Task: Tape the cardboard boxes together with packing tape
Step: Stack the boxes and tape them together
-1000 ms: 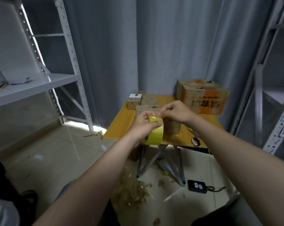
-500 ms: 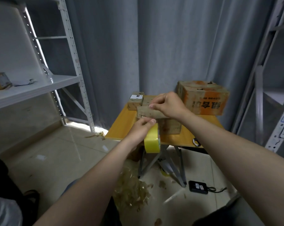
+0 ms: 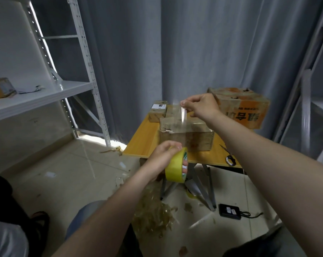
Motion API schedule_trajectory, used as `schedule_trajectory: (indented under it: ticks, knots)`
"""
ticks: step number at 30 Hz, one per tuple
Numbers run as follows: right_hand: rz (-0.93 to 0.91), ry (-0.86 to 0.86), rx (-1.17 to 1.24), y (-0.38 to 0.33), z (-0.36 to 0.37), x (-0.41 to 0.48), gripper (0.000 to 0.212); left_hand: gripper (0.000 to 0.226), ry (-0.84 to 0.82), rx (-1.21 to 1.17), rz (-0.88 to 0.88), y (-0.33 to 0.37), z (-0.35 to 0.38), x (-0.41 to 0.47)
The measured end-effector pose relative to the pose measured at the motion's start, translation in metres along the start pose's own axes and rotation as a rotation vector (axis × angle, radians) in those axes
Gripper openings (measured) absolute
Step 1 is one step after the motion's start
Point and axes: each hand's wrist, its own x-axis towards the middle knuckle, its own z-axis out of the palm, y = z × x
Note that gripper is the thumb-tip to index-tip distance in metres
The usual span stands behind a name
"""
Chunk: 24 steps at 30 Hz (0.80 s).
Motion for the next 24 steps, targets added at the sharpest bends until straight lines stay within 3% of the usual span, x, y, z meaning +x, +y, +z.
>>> schedule_trajectory:
  ticks: [4,8,13,20,24]
  knots:
    - [-0.015,-0.005,-0.034,0.001,0.002,0.006,0.017,0.029,0.010,-0.052,-0.077,-0.007,0.006,0.004]
    - [0.011,0.079,0.016,-0.001,0.008,0.017,0.018,0.038,0.034,0.075,-0.207,-0.014,0.005,0.005]
    - [0.058,0.058,0.028,0.005,0.007,0.030,0.015,0.034,0.029,0.061,-0.098,-0.021,0.000,0.005]
    - [0.099,0.003,-0.068,0.023,0.033,0.063,0.010,0.044,0.198,0.257,-0.158,-0.011,-0.007,0.012]
    - [0.131,-0.011,-0.113,0.037,0.048,0.085,0.011,0.042,0.188,0.246,-0.200,0.001,-0.012,0.020]
